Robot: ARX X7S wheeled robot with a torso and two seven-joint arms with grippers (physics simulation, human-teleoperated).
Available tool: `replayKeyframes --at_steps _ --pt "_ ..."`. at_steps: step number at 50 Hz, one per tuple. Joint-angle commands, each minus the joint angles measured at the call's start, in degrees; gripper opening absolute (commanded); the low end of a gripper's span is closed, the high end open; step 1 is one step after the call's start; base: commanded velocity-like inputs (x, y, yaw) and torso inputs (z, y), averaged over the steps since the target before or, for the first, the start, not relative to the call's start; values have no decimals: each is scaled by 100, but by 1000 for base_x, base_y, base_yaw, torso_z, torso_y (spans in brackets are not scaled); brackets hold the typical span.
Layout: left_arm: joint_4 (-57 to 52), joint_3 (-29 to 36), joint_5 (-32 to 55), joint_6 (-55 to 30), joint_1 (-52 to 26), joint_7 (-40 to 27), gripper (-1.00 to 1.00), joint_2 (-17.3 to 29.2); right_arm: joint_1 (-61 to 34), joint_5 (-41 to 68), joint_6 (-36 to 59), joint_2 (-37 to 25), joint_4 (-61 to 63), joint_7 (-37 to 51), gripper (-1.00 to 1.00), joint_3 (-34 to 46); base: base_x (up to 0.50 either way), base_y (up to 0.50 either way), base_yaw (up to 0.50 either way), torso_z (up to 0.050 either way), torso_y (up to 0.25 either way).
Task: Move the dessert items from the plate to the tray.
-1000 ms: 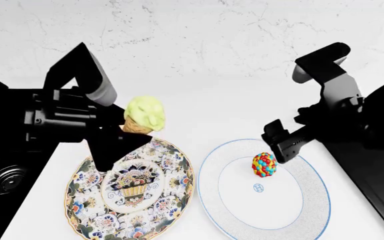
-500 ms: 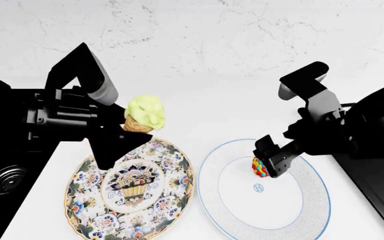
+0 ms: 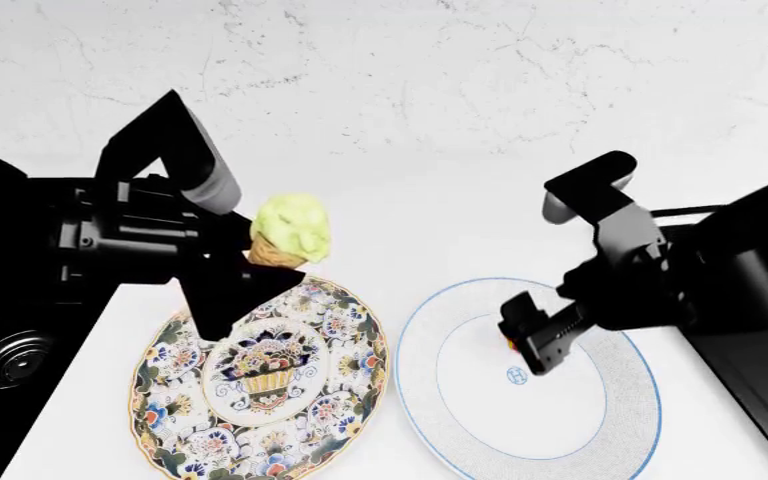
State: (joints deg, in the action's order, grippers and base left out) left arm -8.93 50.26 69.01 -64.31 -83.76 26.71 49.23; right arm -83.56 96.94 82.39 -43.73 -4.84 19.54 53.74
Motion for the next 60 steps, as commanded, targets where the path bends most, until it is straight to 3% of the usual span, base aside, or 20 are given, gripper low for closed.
replayKeyframes --at_steps 1,25,26,37,60 --pt "37 21 -13 11 -9 -29 -100 -33 95 -26 -78 -34 11 -17 100 115 0 0 0 0 0" --pt "78 100 -92 63 17 19 -100 -43 197 -348 -256 28 -88 -302 100 340 0 0 0 0 0" --pt "72 97 -83 56 10 11 -100 -41 198 -361 -255 22 -72 -318 -100 351 0 0 0 0 0" --pt "33 89 -51 58 4 5 -100 -3 111 -237 -231 -62 77 -188 -100 351 0 0 0 0 0" --pt "-507 -415 677 233 233 -538 -100 378 -530 1463 -510 -935 1167 1280 -100 -180 0 0 0 0 0"
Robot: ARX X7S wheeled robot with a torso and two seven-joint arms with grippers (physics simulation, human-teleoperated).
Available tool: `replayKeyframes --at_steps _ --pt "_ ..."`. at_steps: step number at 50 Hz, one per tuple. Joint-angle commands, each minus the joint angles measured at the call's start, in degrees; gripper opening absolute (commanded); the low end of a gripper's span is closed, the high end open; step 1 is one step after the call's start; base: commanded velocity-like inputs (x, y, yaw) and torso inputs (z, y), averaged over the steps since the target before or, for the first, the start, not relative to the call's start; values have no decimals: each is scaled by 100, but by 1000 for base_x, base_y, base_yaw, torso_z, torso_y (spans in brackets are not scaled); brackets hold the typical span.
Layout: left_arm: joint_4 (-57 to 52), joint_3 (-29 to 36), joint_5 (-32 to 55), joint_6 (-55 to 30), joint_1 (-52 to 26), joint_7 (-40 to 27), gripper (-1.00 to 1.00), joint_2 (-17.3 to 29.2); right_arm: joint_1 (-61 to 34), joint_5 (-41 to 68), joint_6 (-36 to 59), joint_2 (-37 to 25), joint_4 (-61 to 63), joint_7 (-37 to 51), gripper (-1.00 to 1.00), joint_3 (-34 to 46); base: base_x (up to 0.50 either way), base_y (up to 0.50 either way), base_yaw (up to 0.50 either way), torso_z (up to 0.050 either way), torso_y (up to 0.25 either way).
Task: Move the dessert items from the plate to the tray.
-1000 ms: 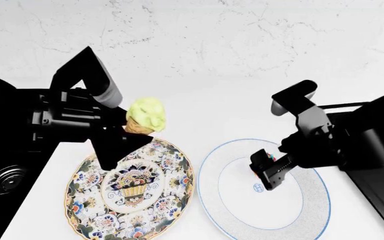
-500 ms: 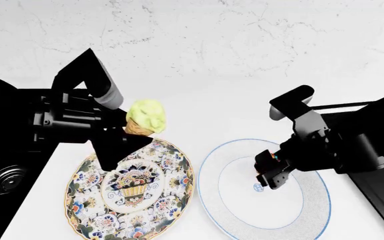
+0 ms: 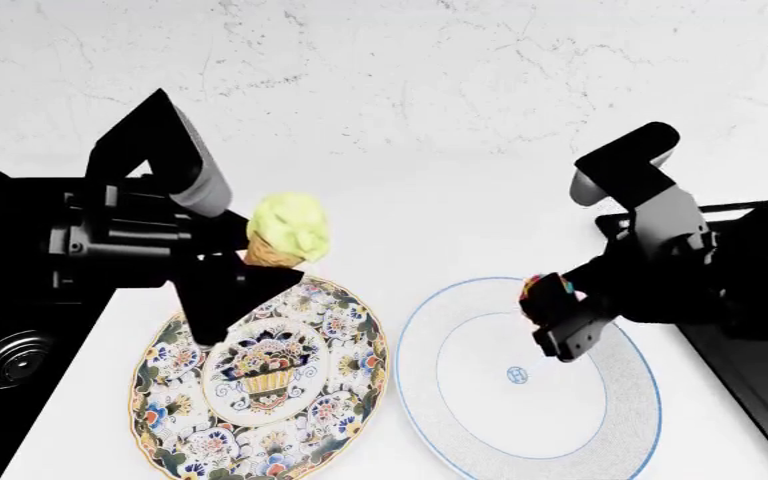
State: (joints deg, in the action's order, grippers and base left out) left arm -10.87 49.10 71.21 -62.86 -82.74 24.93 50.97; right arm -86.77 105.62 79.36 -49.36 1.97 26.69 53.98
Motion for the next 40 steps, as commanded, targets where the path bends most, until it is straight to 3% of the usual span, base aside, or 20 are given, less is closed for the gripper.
replayKeyframes --at_steps 1,7,13,26,40 --pt "-365 -328 508 104 154 -398 -100 232 -216 621 -245 -405 521 614 -100 -222 0 0 0 0 0" --pt "-619 -637 1314 46 293 -1475 -100 339 -281 846 -424 -621 745 883 -100 -325 0 0 0 0 0" --pt "-890 -758 1990 -57 294 -2135 -100 438 -327 1031 -476 -779 979 1014 -100 -364 0 0 0 0 0" --pt "-1434 -835 2369 12 442 -2499 -100 662 -385 1208 -563 -974 1235 1144 -100 -408 -1 -16 0 0 0" --pt "-1387 -785 2441 -19 412 -2730 -100 613 -425 1236 -565 -1007 1244 1154 -100 -369 -88 -489 0 0 0"
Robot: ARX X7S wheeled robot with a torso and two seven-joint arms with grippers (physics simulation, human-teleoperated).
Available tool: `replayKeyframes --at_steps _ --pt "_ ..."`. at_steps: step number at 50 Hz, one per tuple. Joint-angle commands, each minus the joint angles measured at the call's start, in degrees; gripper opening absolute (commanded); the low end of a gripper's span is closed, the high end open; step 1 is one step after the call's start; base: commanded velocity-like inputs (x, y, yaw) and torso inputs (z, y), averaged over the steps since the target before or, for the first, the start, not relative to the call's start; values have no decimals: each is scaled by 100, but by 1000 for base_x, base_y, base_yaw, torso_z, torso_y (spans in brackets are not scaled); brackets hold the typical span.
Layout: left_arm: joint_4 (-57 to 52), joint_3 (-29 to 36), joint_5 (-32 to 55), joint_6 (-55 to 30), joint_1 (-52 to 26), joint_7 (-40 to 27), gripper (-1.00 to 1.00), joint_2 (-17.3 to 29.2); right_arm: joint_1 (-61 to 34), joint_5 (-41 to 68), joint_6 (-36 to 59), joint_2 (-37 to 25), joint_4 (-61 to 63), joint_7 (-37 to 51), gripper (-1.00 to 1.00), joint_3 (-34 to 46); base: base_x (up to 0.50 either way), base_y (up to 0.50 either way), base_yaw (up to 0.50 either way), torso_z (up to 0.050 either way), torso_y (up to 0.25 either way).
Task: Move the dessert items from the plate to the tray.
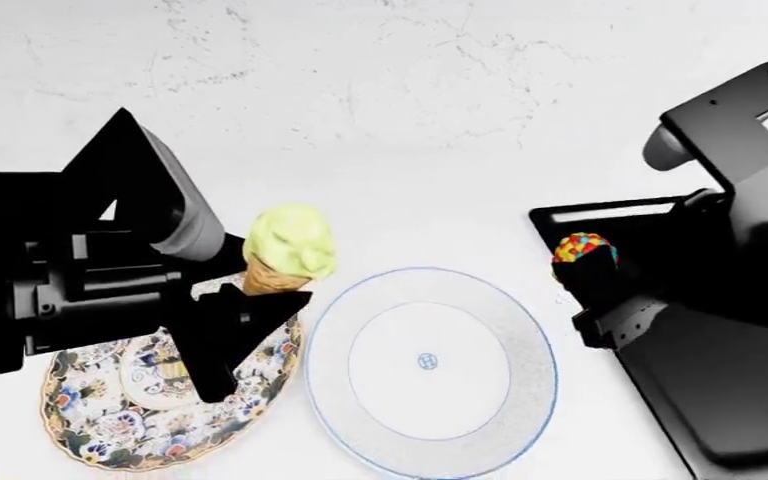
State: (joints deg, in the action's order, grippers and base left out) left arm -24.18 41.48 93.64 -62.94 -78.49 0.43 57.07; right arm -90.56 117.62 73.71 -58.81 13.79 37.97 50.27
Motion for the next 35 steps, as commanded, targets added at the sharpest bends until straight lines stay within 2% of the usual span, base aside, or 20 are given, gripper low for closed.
replayKeyframes --at_steps 1,35 --pt "-53 -22 213 -14 -22 -292 -100 -1 -57 43 1 -62 61 29 -100 5 -31 -500 0 0 0" --pt "95 31 265 31 -48 -409 -100 -129 -87 -65 13 -48 5 28 -100 154 -17 -500 0 0 0"
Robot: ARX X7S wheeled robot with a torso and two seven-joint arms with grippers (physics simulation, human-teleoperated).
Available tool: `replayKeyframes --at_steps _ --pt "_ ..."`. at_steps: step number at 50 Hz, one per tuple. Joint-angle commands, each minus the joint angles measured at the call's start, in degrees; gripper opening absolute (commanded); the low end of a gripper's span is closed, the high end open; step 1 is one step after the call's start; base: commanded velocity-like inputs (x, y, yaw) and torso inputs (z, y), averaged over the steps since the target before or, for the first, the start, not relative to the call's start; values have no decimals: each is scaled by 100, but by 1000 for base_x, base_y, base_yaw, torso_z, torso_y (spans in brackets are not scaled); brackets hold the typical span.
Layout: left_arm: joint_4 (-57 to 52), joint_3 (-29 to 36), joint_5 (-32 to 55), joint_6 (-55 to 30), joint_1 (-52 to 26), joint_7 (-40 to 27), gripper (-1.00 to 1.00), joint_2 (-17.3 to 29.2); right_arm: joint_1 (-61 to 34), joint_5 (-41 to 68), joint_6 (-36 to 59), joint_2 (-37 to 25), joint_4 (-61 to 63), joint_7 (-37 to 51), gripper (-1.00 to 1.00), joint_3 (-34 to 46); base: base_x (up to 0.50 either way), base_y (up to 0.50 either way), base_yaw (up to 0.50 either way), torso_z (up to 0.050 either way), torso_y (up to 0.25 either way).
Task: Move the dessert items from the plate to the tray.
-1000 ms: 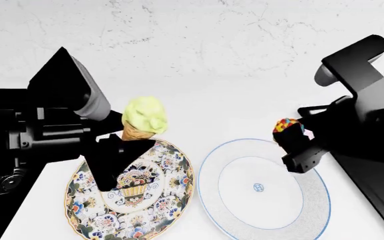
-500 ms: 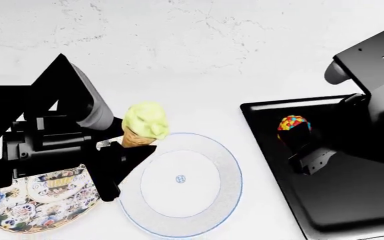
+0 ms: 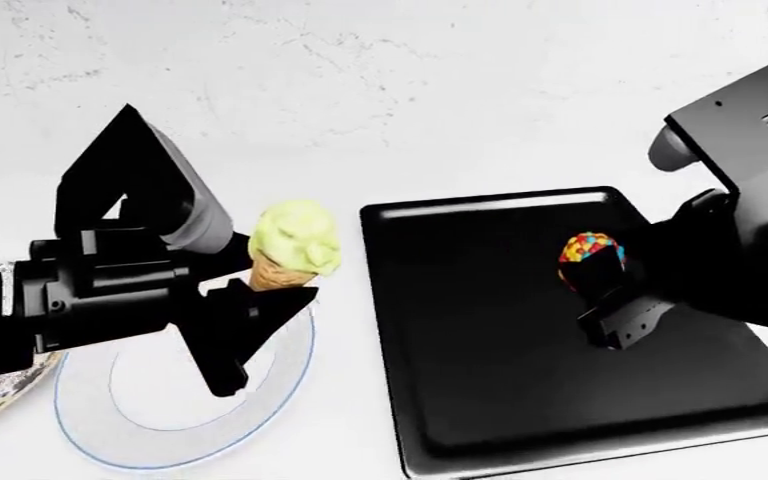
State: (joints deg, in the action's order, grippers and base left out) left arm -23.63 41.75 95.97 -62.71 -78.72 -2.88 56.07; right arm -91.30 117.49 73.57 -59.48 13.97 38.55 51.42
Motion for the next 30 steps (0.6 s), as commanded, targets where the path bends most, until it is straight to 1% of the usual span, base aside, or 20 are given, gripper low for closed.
replayKeyframes --at_steps 1,15,27,30 --pt "41 4 38 7 -27 -81 -100 -26 -19 -45 29 23 -12 -25 -100 45 0 -500 0 0 0" --pt "97 33 -29 2 -37 -49 -100 -43 -25 -110 33 110 -61 -46 -100 119 0 -498 0 0 1" --pt "200 84 -182 30 16 31 -100 -79 7 -140 -47 167 -104 5 -100 182 0 0 0 0 0" --pt "191 86 -176 32 19 23 -100 -72 22 -165 -40 158 -78 -26 -100 187 357 0 0 0 0"
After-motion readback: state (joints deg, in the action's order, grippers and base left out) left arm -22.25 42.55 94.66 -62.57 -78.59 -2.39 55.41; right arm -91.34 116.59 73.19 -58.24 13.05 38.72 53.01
